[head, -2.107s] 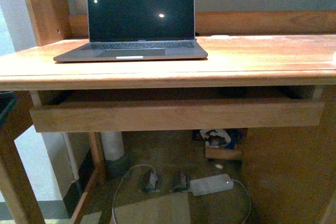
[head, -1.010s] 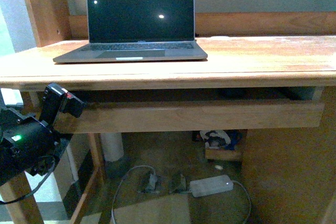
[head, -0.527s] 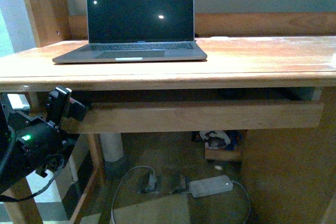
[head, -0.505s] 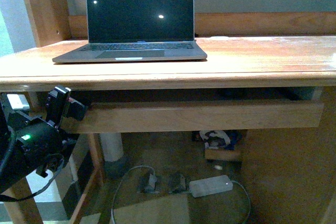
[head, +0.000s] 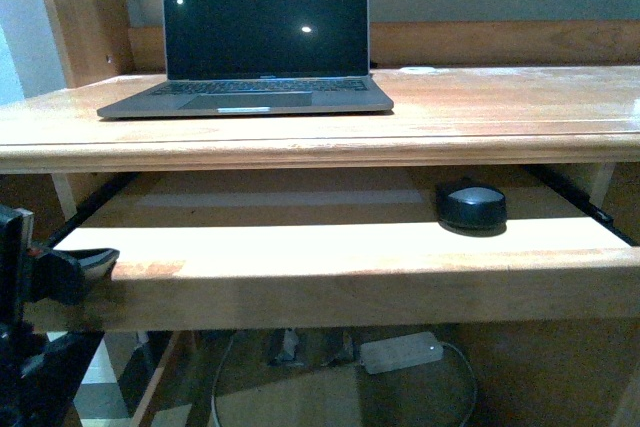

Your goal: Place mouse

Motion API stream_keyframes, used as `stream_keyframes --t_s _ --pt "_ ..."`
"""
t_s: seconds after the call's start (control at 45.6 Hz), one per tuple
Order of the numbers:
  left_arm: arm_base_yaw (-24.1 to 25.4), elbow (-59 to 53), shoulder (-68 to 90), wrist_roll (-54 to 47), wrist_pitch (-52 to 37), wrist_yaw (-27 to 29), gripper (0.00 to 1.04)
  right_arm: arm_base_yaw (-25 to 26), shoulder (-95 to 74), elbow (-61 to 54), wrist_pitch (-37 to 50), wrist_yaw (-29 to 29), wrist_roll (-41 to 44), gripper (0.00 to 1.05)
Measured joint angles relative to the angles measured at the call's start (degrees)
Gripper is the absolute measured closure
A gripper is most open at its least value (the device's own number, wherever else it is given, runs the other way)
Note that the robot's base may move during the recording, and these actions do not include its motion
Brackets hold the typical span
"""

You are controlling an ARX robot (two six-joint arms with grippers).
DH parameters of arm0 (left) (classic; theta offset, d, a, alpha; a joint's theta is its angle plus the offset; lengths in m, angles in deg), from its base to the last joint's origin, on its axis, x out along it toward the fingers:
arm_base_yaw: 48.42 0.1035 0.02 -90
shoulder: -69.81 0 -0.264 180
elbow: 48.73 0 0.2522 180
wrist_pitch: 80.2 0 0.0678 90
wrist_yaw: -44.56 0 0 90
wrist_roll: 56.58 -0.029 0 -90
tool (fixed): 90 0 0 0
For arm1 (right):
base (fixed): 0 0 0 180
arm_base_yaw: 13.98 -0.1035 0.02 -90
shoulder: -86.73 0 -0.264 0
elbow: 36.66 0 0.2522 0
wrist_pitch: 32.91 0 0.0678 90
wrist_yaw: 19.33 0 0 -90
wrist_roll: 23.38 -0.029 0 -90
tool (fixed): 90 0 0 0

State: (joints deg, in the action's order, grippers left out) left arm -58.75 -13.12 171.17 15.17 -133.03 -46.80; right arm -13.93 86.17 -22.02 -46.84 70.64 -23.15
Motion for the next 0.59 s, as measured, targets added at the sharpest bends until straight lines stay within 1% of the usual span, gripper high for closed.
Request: stream_keyframes --t_s 0.088,0.176,0.198,0.241,0.263,0.307,0.373,0.395,0.417,0.483,0.549,0.593 --pt "-1.18 -2.95 -4.59 -3.98 4.52 3.06 0.32 0.00 0.00 0.00 0.02 0.00 0.02 0.07" --pt "-1.81 -5.38 -10.82 -9.22 12.85 7.08 0.17 0.00 0.00 0.00 0.00 0.04 0.02 0.07" --pt "-2.16 -5.62 -12.35 -9.99 15.37 8.44 0.11 0.00 0.00 0.00 0.02 0.00 0.02 0.07" --pt "-3.34 -5.27 -15.04 -11.23 20.81 10.21 0.04 0.00 0.00 0.00 0.02 0.00 0.02 0.07" --pt "-3.80 -5.05 -16.31 -11.72 23.23 10.82 0.04 0.00 0.00 0.00 0.02 0.00 0.02 0.07" --pt "-4.98 -4.39 -19.63 -12.96 29.49 12.70 0.07 0.00 0.00 0.00 0.00 -0.02 0.02 0.07" --pt "-5.53 -3.23 -23.96 -15.52 37.75 13.46 0.07 0.00 0.00 0.00 0.00 0.00 0.00 0.07" --pt "-5.64 -3.08 -24.65 -15.80 39.23 13.49 0.07 0.00 0.00 0.00 -0.02 0.00 0.02 0.07" --pt "-5.97 -2.21 -26.71 -17.42 43.74 14.19 0.06 0.00 0.00 0.00 0.00 0.02 0.02 0.07" --pt "-6.05 -0.74 -30.01 -21.11 50.71 13.81 0.06 0.00 0.00 0.00 0.02 -0.02 0.02 0.07" --pt "-5.79 1.81 -33.44 -25.77 60.24 13.99 0.06 0.00 0.00 0.00 0.00 0.00 0.02 0.07" --pt "-5.16 2.73 -34.27 -27.52 62.88 13.73 0.06 0.00 0.00 0.00 0.00 -0.02 0.02 0.07"
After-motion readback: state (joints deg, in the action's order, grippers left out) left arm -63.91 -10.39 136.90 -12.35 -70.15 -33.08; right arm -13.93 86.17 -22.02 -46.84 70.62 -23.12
